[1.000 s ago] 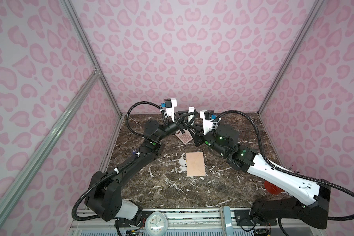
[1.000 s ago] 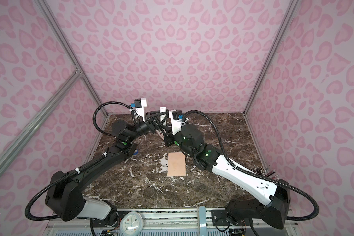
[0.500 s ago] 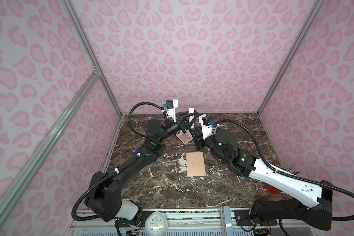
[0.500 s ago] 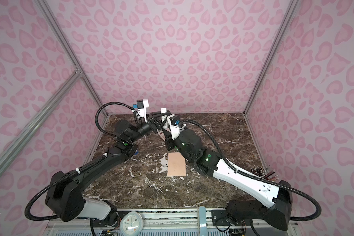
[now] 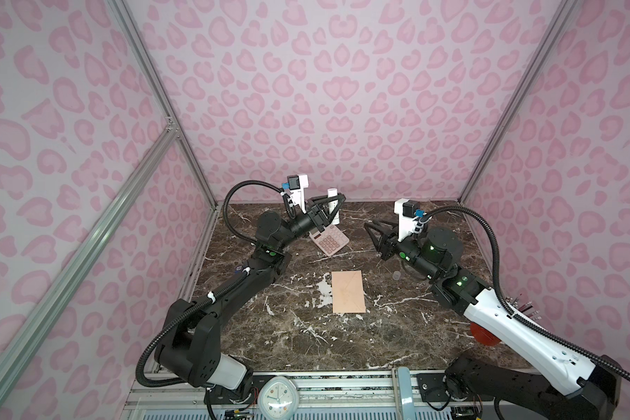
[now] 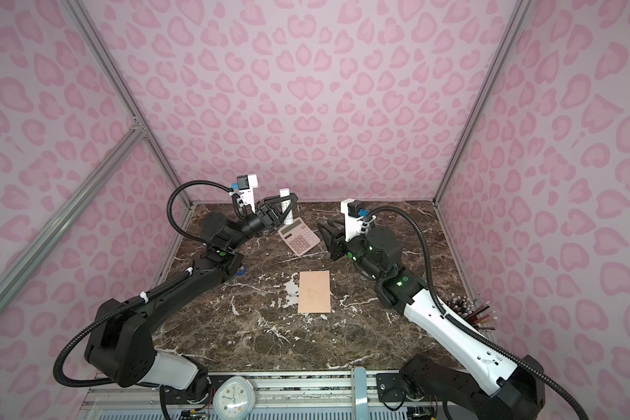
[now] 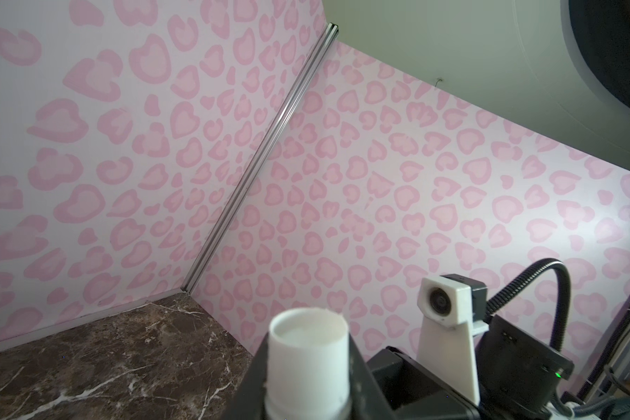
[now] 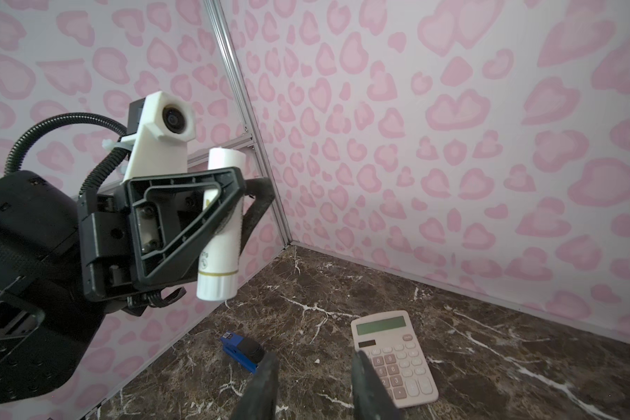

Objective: Place the letter into the envelope and seal it
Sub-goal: 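Swing the right gripper away toward the small clear cap on the table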

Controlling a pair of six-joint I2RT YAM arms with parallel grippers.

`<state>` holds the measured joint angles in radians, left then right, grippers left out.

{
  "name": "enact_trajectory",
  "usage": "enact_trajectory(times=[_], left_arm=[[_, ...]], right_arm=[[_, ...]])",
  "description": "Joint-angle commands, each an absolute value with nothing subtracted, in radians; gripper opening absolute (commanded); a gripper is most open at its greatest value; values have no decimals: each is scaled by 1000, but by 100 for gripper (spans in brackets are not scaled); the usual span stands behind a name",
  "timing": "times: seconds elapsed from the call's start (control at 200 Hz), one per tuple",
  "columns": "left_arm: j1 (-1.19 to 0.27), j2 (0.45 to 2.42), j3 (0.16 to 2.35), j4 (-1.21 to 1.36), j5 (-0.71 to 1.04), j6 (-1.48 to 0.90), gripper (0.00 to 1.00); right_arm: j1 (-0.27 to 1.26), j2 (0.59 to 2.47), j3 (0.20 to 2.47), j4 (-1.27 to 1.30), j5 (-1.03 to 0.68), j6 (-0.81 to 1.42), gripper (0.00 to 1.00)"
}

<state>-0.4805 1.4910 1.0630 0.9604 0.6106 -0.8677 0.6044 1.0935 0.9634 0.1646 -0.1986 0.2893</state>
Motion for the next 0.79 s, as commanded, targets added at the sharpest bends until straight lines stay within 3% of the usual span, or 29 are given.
enact_trajectory(times=[0.0, 0.335, 0.53, 0.79], left_arm=[[-479, 1479, 1049, 1040, 665, -897, 4], [-483, 1338, 934, 814, 657, -669, 4], [-509, 1264, 859, 732, 627, -525, 4], [-553, 1191, 815, 645, 585, -357, 4]], right_arm=[[580, 1094, 965, 130, -128, 342, 36], [537, 1265, 1155, -438, 247, 385, 39], [520, 1392, 1240, -617, 252, 435, 39], [509, 1449, 1225, -645, 232, 457, 40]])
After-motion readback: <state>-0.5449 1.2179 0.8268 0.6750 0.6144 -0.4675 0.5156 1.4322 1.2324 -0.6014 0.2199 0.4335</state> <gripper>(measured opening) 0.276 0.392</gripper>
